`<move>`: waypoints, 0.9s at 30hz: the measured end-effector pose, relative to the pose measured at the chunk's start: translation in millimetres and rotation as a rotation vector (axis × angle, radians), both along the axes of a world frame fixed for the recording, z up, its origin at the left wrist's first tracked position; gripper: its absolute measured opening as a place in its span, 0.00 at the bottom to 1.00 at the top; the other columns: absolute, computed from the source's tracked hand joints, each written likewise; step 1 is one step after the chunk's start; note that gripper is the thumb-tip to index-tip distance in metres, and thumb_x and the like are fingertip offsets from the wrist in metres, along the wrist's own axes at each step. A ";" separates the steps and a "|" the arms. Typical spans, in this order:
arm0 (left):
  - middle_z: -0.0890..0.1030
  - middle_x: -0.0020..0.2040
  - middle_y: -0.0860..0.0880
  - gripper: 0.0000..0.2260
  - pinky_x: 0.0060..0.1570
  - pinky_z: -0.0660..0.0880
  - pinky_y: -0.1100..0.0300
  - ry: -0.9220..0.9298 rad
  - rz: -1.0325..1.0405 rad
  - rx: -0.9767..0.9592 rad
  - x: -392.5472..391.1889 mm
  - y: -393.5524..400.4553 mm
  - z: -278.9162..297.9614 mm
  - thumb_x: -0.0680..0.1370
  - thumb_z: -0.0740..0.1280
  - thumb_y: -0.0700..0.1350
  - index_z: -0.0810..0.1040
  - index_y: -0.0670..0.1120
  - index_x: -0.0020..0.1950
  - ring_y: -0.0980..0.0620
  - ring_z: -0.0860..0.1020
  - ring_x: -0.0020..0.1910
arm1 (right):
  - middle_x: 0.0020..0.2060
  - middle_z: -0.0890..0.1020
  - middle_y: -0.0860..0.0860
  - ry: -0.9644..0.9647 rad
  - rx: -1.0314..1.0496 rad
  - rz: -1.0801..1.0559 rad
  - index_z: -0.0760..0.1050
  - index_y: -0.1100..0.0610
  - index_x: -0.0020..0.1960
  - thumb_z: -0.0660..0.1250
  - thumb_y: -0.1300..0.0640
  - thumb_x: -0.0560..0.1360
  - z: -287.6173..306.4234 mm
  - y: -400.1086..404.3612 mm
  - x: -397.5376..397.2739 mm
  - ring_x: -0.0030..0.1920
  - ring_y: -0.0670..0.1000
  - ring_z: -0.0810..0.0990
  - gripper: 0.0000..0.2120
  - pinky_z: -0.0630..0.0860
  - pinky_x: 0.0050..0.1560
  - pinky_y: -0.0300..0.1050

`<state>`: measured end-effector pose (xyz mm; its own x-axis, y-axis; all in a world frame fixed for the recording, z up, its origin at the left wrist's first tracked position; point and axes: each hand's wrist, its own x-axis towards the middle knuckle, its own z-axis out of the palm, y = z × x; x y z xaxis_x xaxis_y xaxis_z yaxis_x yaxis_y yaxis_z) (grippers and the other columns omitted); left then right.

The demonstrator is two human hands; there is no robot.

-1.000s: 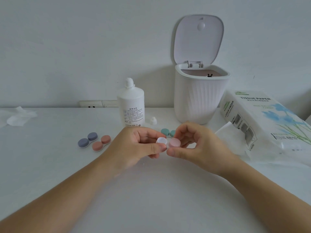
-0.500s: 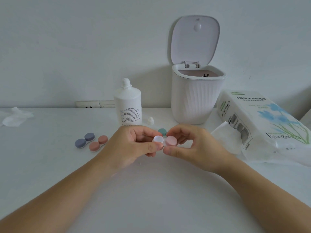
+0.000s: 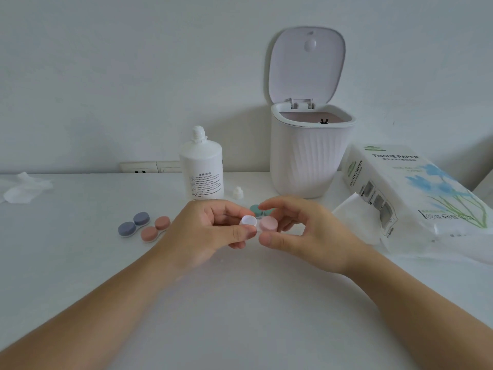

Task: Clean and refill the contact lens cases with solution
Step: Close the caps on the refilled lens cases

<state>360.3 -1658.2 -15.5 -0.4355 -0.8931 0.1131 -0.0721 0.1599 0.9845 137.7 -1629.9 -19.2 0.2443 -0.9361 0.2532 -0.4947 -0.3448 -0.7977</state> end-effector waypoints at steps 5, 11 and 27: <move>0.86 0.38 0.45 0.07 0.39 0.78 0.65 -0.019 0.007 -0.001 0.9 -1.0 -1.0 0.71 0.78 0.42 0.88 0.50 0.47 0.52 0.83 0.35 | 0.46 0.86 0.44 -0.049 -0.003 0.058 0.83 0.51 0.56 0.73 0.58 0.77 1.1 2.3 -5.2 0.46 0.46 0.83 0.09 0.79 0.52 0.38; 0.86 0.37 0.45 0.09 0.39 0.79 0.64 -0.021 0.009 0.007 0.0 0.3 -0.9 0.67 0.77 0.48 0.88 0.51 0.46 0.52 0.82 0.34 | 0.38 0.84 0.45 0.015 -0.022 -0.097 0.80 0.49 0.47 0.79 0.45 0.68 -3.3 -2.3 5.2 0.39 0.48 0.81 0.13 0.79 0.45 0.47; 0.86 0.38 0.46 0.10 0.38 0.78 0.65 0.018 0.020 0.038 -1.6 2.9 4.7 0.66 0.77 0.46 0.87 0.47 0.46 0.52 0.83 0.34 | 0.46 0.86 0.46 -0.066 0.065 0.083 0.80 0.50 0.62 0.74 0.54 0.77 2.0 0.7 -3.6 0.44 0.50 0.84 0.14 0.80 0.52 0.42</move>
